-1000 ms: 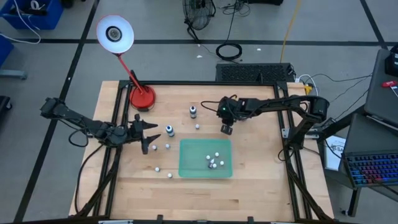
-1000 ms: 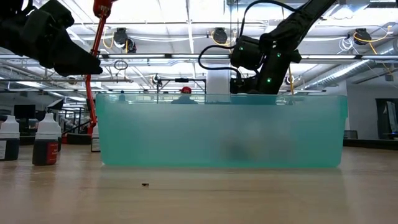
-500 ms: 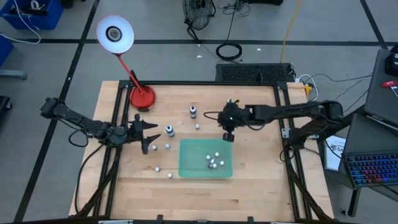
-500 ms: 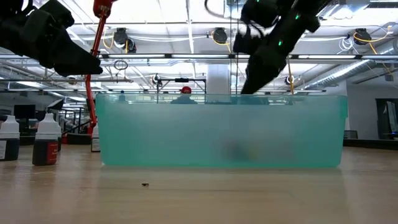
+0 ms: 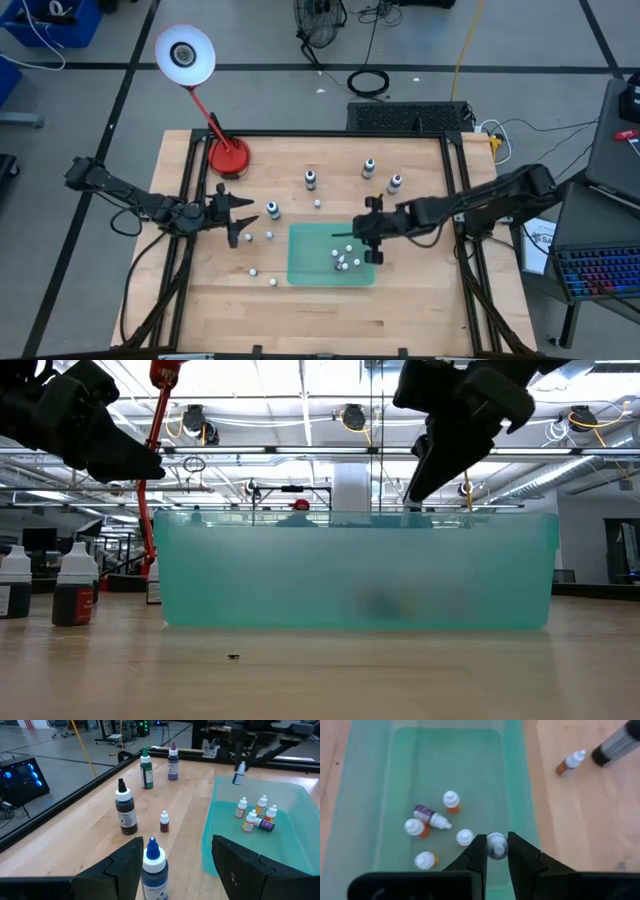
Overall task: Pick & Place food coloring
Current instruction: Put the small blue food coloring bottle into the green bin
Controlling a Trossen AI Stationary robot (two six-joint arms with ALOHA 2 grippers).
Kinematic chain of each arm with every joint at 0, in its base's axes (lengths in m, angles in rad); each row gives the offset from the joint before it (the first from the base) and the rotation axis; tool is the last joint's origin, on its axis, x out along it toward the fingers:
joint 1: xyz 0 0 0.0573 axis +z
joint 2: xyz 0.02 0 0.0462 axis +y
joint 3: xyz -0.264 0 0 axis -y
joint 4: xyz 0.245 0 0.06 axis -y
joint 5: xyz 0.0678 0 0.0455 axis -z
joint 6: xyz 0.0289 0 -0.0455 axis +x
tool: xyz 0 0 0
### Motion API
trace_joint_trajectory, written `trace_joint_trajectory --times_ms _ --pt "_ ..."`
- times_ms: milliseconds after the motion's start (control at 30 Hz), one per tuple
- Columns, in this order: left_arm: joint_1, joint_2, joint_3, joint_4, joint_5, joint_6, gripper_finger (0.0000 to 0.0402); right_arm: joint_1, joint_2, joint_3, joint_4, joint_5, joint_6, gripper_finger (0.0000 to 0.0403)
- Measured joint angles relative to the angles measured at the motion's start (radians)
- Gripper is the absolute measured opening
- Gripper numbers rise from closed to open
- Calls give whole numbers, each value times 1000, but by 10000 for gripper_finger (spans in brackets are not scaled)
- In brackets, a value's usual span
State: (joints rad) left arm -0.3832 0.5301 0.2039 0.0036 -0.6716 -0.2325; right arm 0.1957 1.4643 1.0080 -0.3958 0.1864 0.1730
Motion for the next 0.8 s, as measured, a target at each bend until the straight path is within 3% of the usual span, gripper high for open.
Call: trace_joint_trajectory --times_ms 800 --pt "0 0 0 0 0 0 237 22 214 2 -8 -60 73 41"
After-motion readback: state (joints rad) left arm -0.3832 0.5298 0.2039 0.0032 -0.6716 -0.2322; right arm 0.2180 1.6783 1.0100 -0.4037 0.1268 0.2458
